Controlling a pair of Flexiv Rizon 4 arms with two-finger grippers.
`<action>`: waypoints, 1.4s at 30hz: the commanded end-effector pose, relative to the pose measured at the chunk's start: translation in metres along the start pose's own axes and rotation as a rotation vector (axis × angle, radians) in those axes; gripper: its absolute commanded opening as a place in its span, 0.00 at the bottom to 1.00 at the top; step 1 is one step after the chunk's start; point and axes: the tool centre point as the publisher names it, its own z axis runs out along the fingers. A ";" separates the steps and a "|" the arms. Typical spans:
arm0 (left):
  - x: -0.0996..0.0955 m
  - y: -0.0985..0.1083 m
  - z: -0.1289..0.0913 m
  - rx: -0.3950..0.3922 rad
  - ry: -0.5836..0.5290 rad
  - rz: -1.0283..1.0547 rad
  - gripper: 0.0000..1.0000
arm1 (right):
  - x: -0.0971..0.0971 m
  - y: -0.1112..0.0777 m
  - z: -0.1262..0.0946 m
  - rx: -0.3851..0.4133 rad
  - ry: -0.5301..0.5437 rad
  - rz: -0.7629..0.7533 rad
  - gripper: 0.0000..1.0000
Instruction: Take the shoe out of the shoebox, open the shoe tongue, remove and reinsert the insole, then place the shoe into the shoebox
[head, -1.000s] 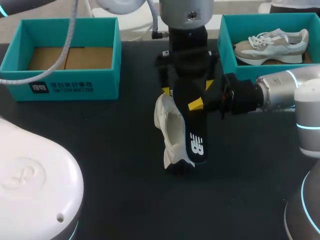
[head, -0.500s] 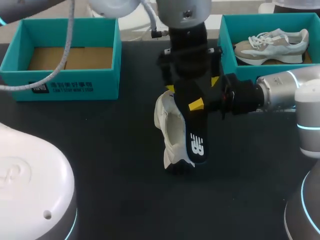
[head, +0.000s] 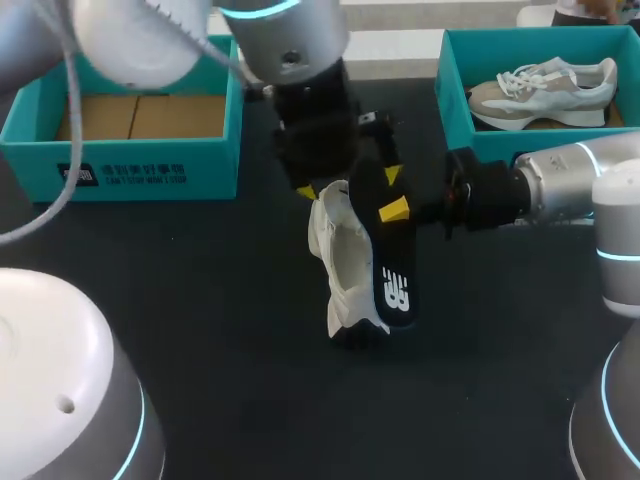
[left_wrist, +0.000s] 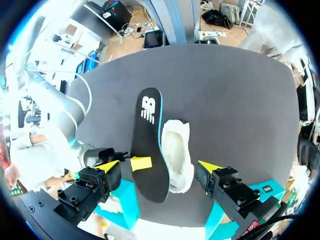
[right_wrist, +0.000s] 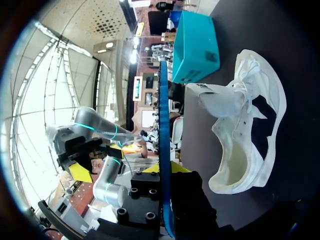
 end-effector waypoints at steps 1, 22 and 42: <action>0.023 -0.002 -0.001 0.010 -0.295 0.014 1.00 | 0.001 -0.002 0.000 -0.004 -0.005 0.002 0.00; 0.045 -0.012 0.000 0.042 -0.425 0.103 1.00 | 0.003 -0.001 -0.003 0.004 -0.010 0.006 0.00; 0.059 -0.009 0.032 0.010 -0.728 0.158 1.00 | 0.001 -0.003 0.001 -0.013 -0.005 0.008 0.00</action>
